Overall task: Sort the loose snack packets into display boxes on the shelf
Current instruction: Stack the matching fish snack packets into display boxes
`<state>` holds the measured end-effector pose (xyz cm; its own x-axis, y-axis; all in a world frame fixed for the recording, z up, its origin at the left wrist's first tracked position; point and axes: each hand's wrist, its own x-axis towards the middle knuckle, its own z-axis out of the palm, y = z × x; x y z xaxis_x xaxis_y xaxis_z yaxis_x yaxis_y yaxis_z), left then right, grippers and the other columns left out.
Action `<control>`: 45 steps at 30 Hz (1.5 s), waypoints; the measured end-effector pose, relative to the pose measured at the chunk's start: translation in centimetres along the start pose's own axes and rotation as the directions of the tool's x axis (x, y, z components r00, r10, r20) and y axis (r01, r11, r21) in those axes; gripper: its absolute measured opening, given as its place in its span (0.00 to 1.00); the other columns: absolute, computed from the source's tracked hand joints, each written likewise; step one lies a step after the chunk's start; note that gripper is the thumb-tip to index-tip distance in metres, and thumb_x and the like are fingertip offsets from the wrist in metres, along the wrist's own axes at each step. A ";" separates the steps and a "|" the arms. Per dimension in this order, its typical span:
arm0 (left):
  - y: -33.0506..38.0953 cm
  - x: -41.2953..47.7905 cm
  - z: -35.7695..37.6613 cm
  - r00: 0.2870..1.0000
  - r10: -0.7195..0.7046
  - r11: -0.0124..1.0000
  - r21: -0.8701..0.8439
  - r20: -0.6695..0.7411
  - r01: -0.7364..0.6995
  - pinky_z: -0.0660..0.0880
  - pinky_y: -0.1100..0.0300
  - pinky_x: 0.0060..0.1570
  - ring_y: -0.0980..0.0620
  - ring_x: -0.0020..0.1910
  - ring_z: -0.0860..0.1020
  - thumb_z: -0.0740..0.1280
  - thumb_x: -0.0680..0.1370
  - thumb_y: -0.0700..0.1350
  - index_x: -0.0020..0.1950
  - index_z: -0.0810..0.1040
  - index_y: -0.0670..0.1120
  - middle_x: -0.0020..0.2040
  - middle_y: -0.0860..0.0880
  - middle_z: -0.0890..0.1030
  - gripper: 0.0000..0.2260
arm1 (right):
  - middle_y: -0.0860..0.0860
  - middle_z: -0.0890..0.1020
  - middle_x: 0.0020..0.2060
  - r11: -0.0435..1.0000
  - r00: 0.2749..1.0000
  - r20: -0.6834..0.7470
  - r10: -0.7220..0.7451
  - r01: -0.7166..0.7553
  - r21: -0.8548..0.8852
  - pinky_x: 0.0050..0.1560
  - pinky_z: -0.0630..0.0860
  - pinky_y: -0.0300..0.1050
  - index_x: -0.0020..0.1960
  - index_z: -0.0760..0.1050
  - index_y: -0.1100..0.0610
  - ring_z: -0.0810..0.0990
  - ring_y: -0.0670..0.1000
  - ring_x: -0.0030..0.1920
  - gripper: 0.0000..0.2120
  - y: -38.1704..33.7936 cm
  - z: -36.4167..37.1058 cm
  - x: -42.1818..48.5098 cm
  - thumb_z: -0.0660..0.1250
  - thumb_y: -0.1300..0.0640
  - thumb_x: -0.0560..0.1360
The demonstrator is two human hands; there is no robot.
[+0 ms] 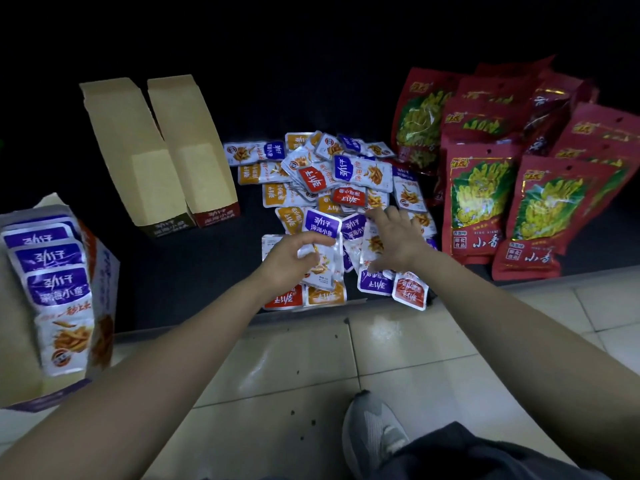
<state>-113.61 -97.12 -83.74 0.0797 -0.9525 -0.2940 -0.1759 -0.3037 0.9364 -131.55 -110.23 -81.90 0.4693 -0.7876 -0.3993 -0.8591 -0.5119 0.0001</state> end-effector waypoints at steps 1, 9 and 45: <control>-0.1 -0.2 -0.2 1.000 -0.005 1.000 -0.002 -0.016 0.005 0.73 0.75 0.40 0.55 0.62 0.73 0.61 0.81 0.37 0.63 0.78 0.49 0.66 0.52 0.73 0.14 | 0.55 0.65 0.67 0.999 0.999 -0.041 -0.008 0.009 0.036 0.69 0.59 0.53 0.75 0.57 0.52 0.61 0.57 0.70 0.49 0.0 0.0 0.2 0.80 0.44 0.62; 0.2 -1.1 -1.7 0.964 -0.018 0.989 -0.147 -0.266 -0.022 0.75 0.72 0.39 0.59 0.49 0.77 0.59 0.80 0.31 0.64 0.75 0.53 0.60 0.51 0.75 0.20 | 0.59 0.79 0.46 0.794 0.900 -0.431 0.069 0.212 0.570 0.48 0.75 0.51 0.46 0.78 0.62 0.77 0.58 0.49 0.12 -1.1 -2.4 1.7 0.74 0.54 0.72; 0.0 -1.2 -1.6 0.948 -0.027 0.941 -0.328 -0.316 -0.082 0.80 0.60 0.50 0.52 0.64 0.75 0.66 0.77 0.31 0.70 0.59 0.57 0.67 0.48 0.72 0.31 | 0.56 0.61 0.67 0.987 0.988 -0.125 -0.085 0.101 0.125 0.67 0.64 0.52 0.76 0.55 0.49 0.62 0.58 0.66 0.52 -1.2 1.2 1.0 0.81 0.47 0.61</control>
<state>-112.18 -96.00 -83.05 0.3906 -0.8878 -0.2434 0.1493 -0.1998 0.9684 -130.35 -109.99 -83.37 0.5627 -0.7778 -0.2799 -0.8261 -0.5419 -0.1548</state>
